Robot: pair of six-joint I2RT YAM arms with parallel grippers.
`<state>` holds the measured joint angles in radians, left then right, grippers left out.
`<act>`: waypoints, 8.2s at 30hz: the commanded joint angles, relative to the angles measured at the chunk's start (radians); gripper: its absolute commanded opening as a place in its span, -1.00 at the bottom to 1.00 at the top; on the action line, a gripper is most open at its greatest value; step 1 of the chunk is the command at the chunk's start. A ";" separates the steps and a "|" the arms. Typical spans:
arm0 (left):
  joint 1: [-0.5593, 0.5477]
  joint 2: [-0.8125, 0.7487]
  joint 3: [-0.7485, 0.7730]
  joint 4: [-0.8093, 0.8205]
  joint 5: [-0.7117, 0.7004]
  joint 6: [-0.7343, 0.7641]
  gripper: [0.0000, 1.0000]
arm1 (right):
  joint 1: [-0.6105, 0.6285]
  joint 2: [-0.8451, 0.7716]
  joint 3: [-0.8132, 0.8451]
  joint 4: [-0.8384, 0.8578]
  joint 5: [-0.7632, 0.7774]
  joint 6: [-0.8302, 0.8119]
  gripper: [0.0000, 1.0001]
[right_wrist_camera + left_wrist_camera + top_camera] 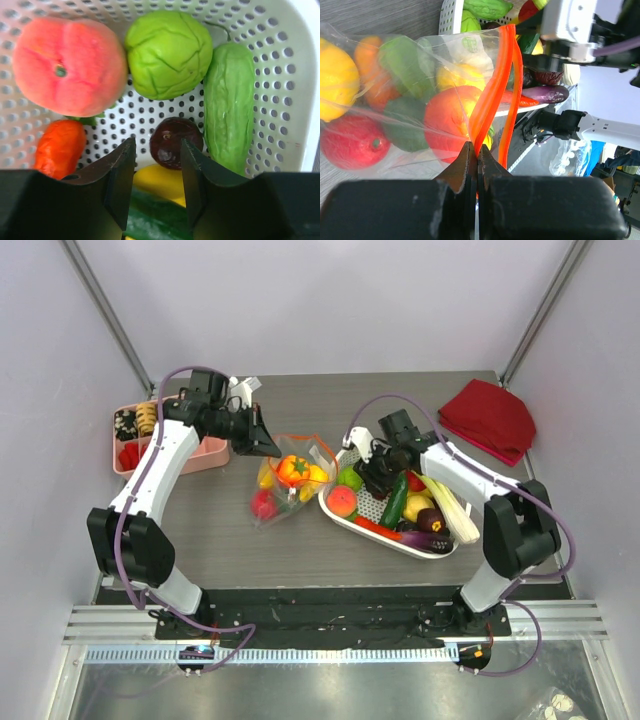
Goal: Place the food in the zip-top bag and seal the zipper
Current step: Pick up the fake fruit from the bin, then place the fake fruit in the zipper food storage bag, then zip the zipper food storage bag at the center of the board.
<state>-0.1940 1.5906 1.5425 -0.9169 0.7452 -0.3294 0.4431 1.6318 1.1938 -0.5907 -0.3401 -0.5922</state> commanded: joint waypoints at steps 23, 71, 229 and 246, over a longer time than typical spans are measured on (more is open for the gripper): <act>0.005 0.008 0.022 0.021 0.020 0.010 -1.00 | 0.075 0.143 0.039 -0.044 0.185 -0.116 0.38; 0.036 0.008 0.033 0.007 0.043 -0.005 -1.00 | 0.114 0.227 0.158 -0.247 0.285 -0.184 0.21; -0.073 -0.854 -0.880 0.691 -0.145 0.549 0.00 | 0.138 -0.171 -0.266 1.048 -0.125 1.582 -0.98; -0.096 -0.778 -0.868 0.794 -0.193 0.372 -0.11 | 0.134 -0.164 -0.272 1.049 -0.145 1.580 -0.98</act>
<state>-0.2867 0.8165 0.6483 -0.2054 0.5419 0.0841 0.5785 1.4986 0.9180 0.3965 -0.4812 0.9905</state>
